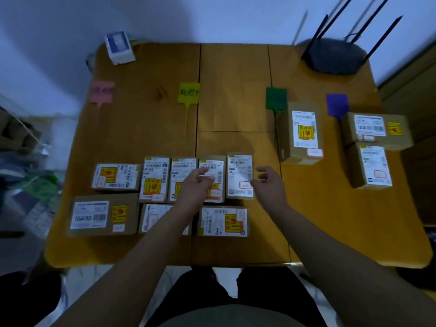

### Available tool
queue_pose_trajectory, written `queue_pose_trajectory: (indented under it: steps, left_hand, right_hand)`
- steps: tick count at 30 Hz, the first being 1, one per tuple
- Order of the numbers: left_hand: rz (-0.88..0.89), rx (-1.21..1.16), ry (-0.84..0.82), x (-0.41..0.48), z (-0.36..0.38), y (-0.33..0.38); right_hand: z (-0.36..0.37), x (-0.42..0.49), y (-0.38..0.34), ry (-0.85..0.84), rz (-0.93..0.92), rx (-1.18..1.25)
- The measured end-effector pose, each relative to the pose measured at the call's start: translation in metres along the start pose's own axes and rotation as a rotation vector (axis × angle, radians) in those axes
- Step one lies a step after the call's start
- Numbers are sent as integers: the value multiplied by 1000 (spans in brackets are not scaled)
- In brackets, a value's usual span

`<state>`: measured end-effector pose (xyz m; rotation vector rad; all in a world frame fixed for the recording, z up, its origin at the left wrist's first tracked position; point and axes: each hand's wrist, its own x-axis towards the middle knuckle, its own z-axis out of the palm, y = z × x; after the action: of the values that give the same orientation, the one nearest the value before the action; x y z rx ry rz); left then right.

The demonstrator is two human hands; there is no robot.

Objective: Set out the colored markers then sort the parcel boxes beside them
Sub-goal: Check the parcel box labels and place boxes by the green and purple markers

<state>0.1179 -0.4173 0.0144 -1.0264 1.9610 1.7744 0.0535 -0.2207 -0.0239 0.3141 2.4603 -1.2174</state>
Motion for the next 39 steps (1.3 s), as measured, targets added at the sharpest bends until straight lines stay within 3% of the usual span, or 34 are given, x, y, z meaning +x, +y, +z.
queue_pose_trajectory:
  steps: [7,18,20,24,28,39]
  left_hand:
    - [15,56,-135,15,39,7]
    - [103,118,-76,26,77,-5]
    - [133,129,-19,23,79,-7]
    - [215,304,282,15,61,-20]
    - [158,566,357,13,38,-30]
    - [73,162,244,25,35,-8]
  right_hand:
    - [9,7,3,-65,216,156]
    - [0,11,32,-140,158,225]
    - [-3,14,36,-162,151,226]
    - [-5,19,39,-196,120,225]
    - [-4,22,39,-213,116,237]
    - [-2,16,42,-242,116,359]
